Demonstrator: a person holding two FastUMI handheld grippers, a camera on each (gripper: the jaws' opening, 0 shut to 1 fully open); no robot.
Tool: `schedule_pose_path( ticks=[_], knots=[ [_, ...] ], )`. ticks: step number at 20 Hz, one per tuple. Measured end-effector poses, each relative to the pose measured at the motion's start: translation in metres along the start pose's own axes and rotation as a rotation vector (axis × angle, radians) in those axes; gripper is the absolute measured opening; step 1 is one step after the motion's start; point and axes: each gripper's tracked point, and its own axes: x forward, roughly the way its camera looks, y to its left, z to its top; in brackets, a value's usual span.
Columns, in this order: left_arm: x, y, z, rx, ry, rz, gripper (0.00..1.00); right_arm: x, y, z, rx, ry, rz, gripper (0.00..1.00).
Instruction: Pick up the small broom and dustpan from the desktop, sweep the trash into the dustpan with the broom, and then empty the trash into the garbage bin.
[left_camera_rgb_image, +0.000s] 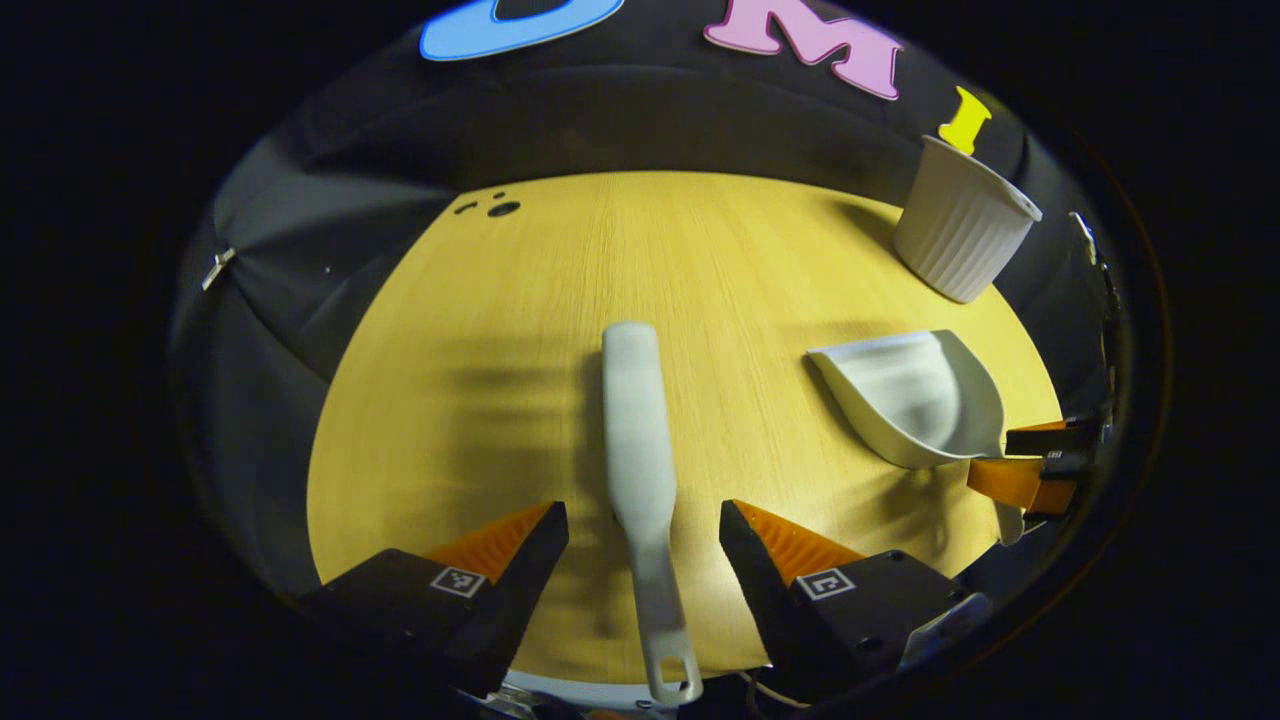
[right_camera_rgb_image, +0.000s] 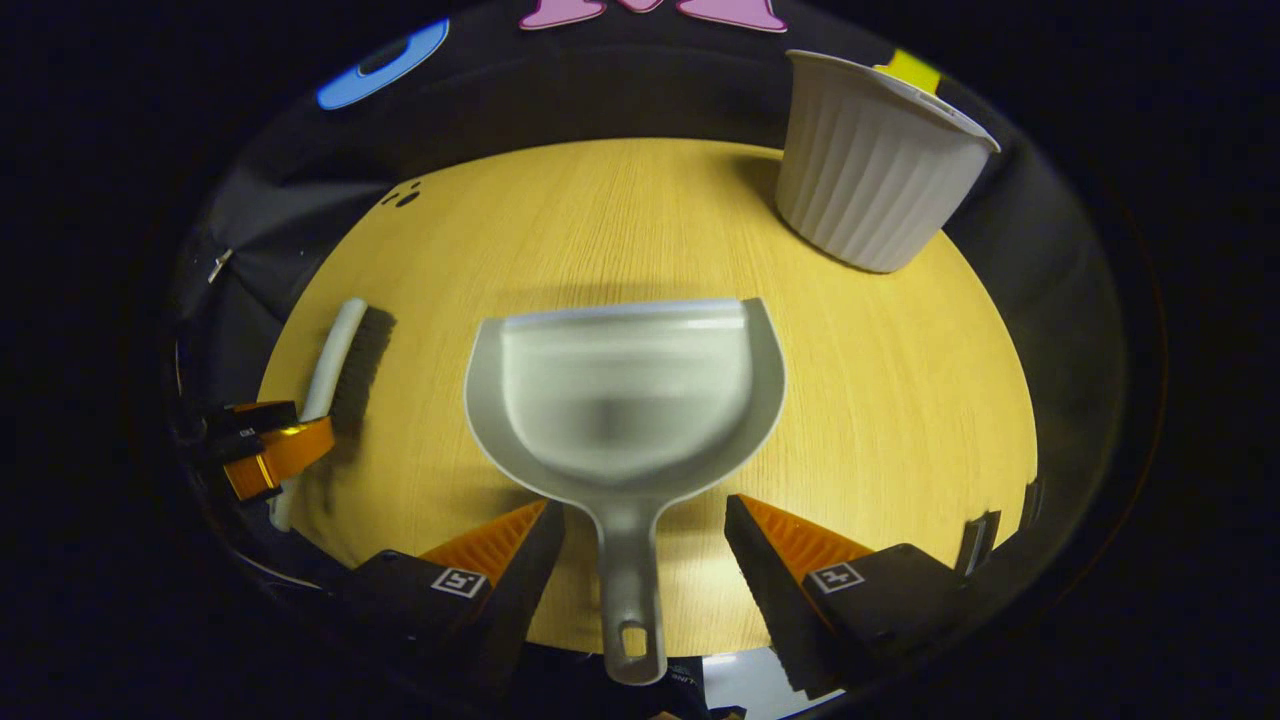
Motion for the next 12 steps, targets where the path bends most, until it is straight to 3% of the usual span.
schedule_pose_path(
  ticks=[6,12],
  knots=[
    [-0.067,-0.010,0.042,-0.088,-0.274,-0.001,0.97,-0.074,0.002,0.058,0.029,-0.271,-0.008,1.00],
    [-0.133,-0.022,0.058,-0.036,-0.459,0.027,0.96,-0.136,0.021,0.088,-0.032,-0.528,-0.040,1.00]
  ],
)
